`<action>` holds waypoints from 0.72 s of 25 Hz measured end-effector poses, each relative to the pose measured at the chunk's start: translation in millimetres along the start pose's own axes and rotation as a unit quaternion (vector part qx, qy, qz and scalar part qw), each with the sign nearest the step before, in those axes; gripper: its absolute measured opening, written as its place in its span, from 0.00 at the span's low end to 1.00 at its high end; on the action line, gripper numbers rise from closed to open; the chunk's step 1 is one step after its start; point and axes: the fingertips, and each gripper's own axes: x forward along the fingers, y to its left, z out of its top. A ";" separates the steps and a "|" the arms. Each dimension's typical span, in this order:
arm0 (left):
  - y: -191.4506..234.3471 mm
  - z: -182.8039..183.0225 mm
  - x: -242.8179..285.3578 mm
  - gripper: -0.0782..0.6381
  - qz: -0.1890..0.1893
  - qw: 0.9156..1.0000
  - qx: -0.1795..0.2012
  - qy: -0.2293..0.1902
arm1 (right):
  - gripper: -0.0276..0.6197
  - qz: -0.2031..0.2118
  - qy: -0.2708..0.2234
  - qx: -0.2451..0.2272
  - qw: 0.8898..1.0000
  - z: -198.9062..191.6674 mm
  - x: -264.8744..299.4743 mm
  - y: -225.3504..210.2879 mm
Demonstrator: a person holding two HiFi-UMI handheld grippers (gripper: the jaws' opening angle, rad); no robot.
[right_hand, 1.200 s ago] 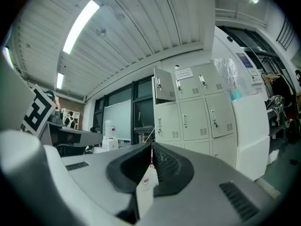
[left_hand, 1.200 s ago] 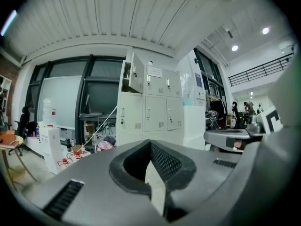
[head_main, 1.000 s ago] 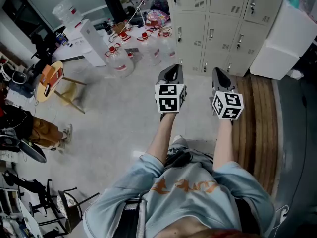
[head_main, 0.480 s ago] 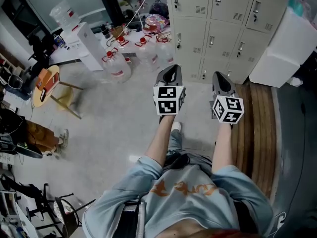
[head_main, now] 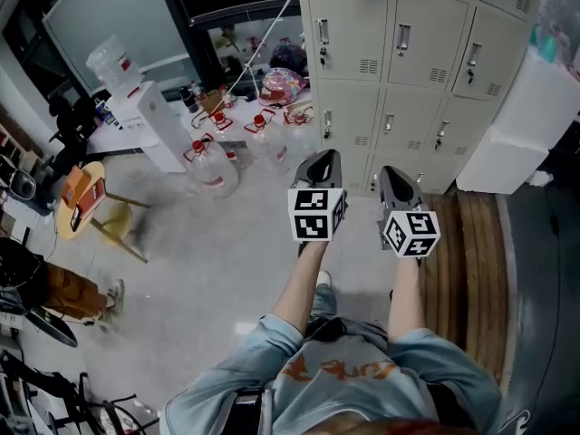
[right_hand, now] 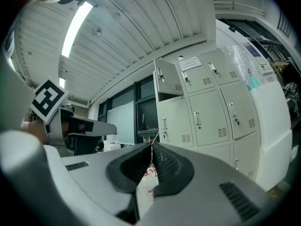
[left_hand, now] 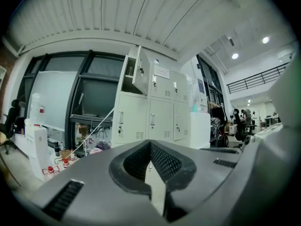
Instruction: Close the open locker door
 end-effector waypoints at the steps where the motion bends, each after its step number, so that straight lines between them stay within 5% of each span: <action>1: 2.7 2.8 9.2 0.14 -0.003 1.000 0.002 0.000 | 0.09 -0.001 0.000 -0.001 1.000 2.1 9.4 -2.7; 10: 49.4 50.1 81.8 0.14 -0.025 0.999 0.016 -0.032 | 0.09 0.005 -0.016 -0.021 1.000 40.4 100.9 -21.1; 18: 92.3 105.6 138.4 0.14 -0.032 0.995 0.075 -0.062 | 0.09 0.027 -0.066 -0.053 0.996 104.7 177.2 -24.0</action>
